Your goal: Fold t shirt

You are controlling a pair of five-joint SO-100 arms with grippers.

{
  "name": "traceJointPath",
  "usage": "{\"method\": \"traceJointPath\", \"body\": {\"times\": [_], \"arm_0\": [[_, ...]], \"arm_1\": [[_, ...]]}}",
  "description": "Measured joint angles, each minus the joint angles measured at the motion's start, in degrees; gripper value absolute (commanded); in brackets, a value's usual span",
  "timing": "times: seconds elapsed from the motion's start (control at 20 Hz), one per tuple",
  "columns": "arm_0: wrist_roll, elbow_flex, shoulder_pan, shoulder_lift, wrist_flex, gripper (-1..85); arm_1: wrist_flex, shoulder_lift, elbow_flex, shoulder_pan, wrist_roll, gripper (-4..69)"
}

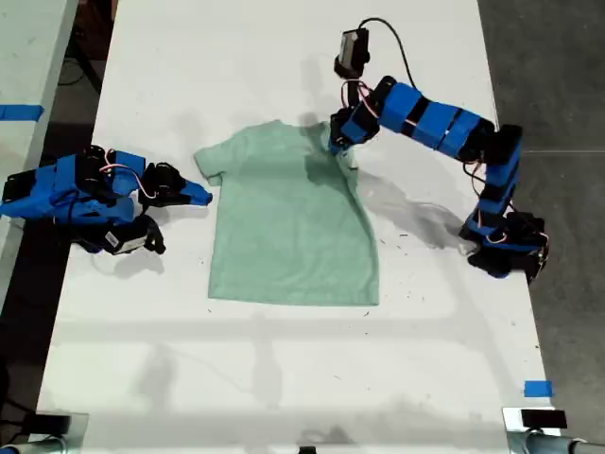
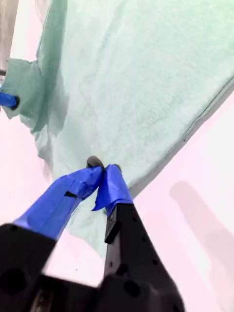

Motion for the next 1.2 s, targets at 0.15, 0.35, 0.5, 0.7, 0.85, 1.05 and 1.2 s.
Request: {"method": "traceJointPath", "body": {"times": [0.15, 0.35, 0.5, 0.7, 0.85, 1.05, 1.2], "arm_0": [[0.53, 0.00, 0.00, 0.00, 0.00, 1.0], [0.53, 0.00, 0.00, 0.00, 0.00, 2.5], [0.53, 0.00, 0.00, 0.00, 0.00, 3.7], [0.53, 0.00, 0.00, 0.00, 0.00, 3.7], [0.53, 0.00, 0.00, 0.00, 0.00, 3.8], [0.53, 0.00, 0.00, 0.00, 0.00, 3.7], [0.53, 0.00, 0.00, 0.00, 0.00, 3.5]], "arm_1": [[-4.75, -5.19, 0.00, -3.87, -2.64, 0.6], [-9.76, -11.43, 0.00, -7.91, -4.57, 34.4], [-10.37, -11.95, 0.00, -8.70, -6.06, 30.3], [-7.82, -11.78, -0.35, -8.79, -5.98, 22.2], [1.58, -5.71, -4.22, -7.65, -2.81, 19.9], [15.38, 14.68, -1.23, -2.02, 4.39, 19.1], [20.74, 34.63, 10.72, -2.29, 10.90, 18.4]]}}
